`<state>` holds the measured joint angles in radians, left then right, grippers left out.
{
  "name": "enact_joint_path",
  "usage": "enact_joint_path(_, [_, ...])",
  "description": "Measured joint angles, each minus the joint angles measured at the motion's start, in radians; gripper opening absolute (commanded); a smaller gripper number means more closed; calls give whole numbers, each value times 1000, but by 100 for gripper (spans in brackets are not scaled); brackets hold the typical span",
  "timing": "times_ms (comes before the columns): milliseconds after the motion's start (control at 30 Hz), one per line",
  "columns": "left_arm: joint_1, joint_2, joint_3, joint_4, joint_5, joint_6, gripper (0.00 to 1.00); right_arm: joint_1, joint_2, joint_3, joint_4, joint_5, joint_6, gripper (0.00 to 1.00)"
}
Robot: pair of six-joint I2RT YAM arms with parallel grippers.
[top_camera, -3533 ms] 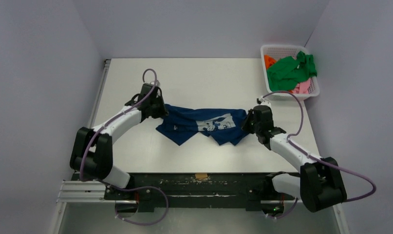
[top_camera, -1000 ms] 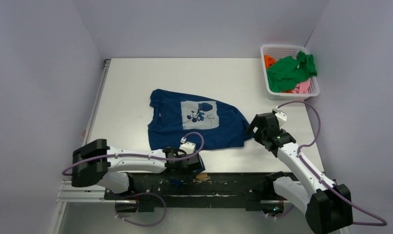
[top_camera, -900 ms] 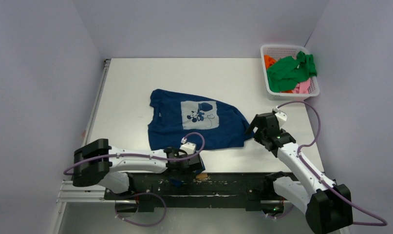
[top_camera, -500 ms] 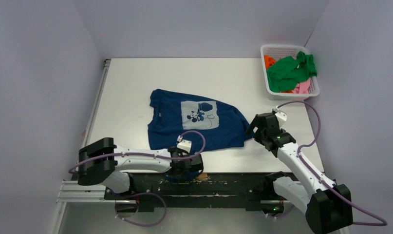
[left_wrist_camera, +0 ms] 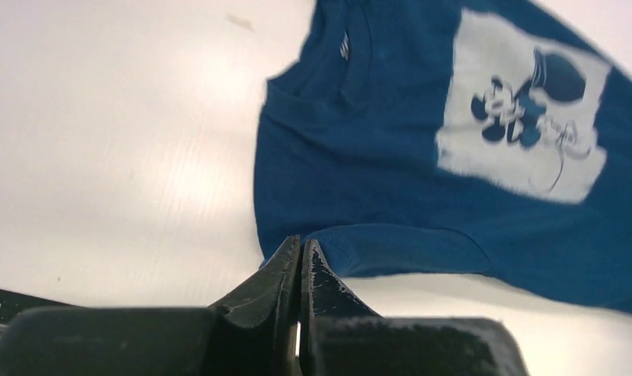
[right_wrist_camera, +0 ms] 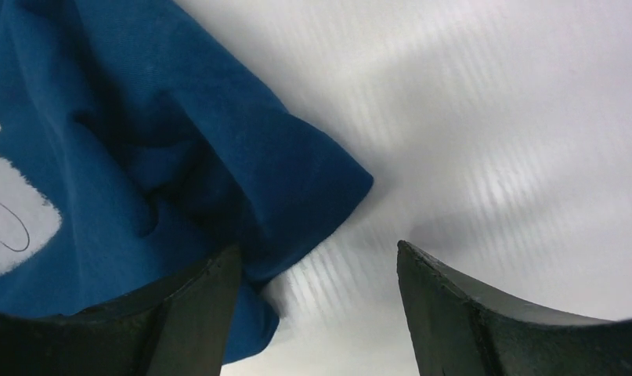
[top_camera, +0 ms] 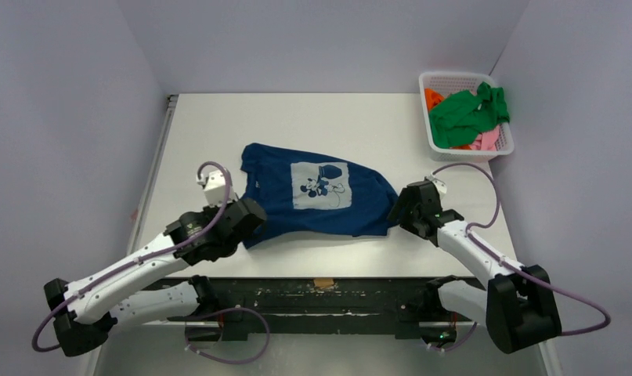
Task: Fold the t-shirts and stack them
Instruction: Flatten out the tshirt
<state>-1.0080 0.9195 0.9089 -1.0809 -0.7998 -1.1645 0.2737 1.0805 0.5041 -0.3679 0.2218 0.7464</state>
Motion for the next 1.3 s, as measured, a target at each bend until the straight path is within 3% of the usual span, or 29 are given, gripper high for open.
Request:
enact_joint_path(233, [197, -114, 48, 2, -87, 71, 0, 0, 147, 16, 160, -62, -15, 58])
enact_joint_path(333, [249, -117, 68, 3, -101, 96, 0, 0, 196, 32, 222, -68, -17, 30])
enact_joint_path(400, [277, -105, 77, 2, -106, 111, 0, 0, 218, 32, 249, -83, -19, 20])
enact_joint_path(467, [298, -92, 82, 3, -107, 120, 0, -1, 229, 32, 260, -92, -18, 1])
enact_joint_path(733, [391, -56, 93, 3, -117, 159, 0, -1, 144, 52, 130, -50, -35, 0])
enact_joint_path(900, [413, -72, 158, 12, -123, 217, 0, -1, 45, 219, -63, 15, -89, 0])
enact_joint_path(1167, [414, -316, 279, 87, -101, 351, 0, 0, -248, 508, -262, -6, -184, 0])
enact_joint_path(1300, [417, -413, 298, 130, -68, 401, 0, -1, -313, 599, -332, -15, -211, 0])
